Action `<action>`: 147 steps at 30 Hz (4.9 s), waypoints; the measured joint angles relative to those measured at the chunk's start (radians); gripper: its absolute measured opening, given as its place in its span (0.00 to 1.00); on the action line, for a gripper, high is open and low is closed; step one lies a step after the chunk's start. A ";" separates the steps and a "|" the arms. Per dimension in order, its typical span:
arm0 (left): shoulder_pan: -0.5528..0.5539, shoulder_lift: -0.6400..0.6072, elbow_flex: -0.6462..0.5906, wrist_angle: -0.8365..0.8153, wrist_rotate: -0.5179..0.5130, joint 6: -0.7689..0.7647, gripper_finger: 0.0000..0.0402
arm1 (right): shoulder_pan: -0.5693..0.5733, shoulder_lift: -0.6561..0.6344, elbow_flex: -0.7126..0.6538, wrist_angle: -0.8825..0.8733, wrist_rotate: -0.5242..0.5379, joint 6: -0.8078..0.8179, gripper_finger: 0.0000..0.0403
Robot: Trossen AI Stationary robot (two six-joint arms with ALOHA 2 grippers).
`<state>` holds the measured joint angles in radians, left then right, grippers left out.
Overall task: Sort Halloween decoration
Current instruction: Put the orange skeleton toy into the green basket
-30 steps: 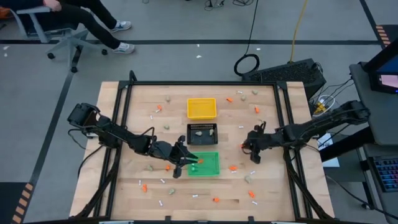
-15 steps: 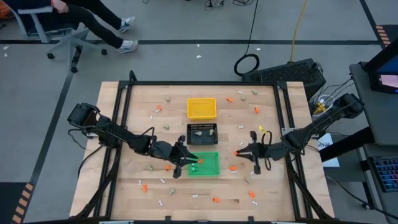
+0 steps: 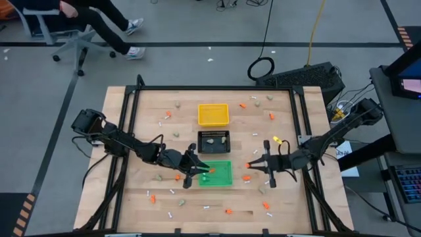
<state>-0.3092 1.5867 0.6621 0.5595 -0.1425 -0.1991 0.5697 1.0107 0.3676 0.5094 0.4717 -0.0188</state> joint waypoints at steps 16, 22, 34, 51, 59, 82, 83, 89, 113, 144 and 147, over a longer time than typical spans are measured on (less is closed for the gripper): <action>0.000 0.000 0.000 0.001 0.000 -0.006 0.18 | 0.000 0.000 0.001 0.093 0.000 0.024 0.04; 0.000 0.000 0.000 0.001 0.000 -0.006 0.18 | 0.000 0.000 0.001 0.093 0.000 0.033 0.04; 0.000 0.000 0.000 0.001 0.000 -0.005 0.18 | 0.000 0.000 0.001 0.093 -0.003 -0.026 0.04; 0.000 0.000 0.000 0.001 -0.001 -0.004 0.18 | 0.000 -0.001 0.001 0.024 -0.005 -0.293 0.04; 0.000 0.000 0.000 0.001 -0.001 -0.004 0.18 | 0.000 -0.001 0.001 0.025 -0.005 -0.491 0.04; 0.000 0.000 0.000 0.001 -0.001 -0.001 0.18 | 0.000 -0.001 0.001 0.025 -0.005 -0.675 0.04; 0.000 0.000 0.000 0.001 -0.001 0.002 0.18 | 0.000 -0.001 0.001 0.025 -0.005 -0.675 0.04; 0.000 0.000 0.000 0.001 -0.001 0.002 0.18 | 0.000 -0.001 0.001 0.025 -0.004 -0.674 0.04; 0.000 0.000 0.000 0.001 -0.001 0.001 0.18 | 0.000 -0.001 0.001 0.025 -0.005 -0.546 0.04; 0.000 0.000 0.000 0.000 -0.051 0.068 0.18 | -0.046 0.166 0.166 -0.052 -0.002 0.171 0.04; 0.000 0.000 0.000 -0.002 -0.051 0.076 0.18 | -0.060 0.236 0.223 -0.078 -0.001 0.192 0.04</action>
<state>-0.3091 1.5871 0.6621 0.5577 -0.1932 -0.1230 0.5094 1.2468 0.5901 0.4311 0.4703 0.1732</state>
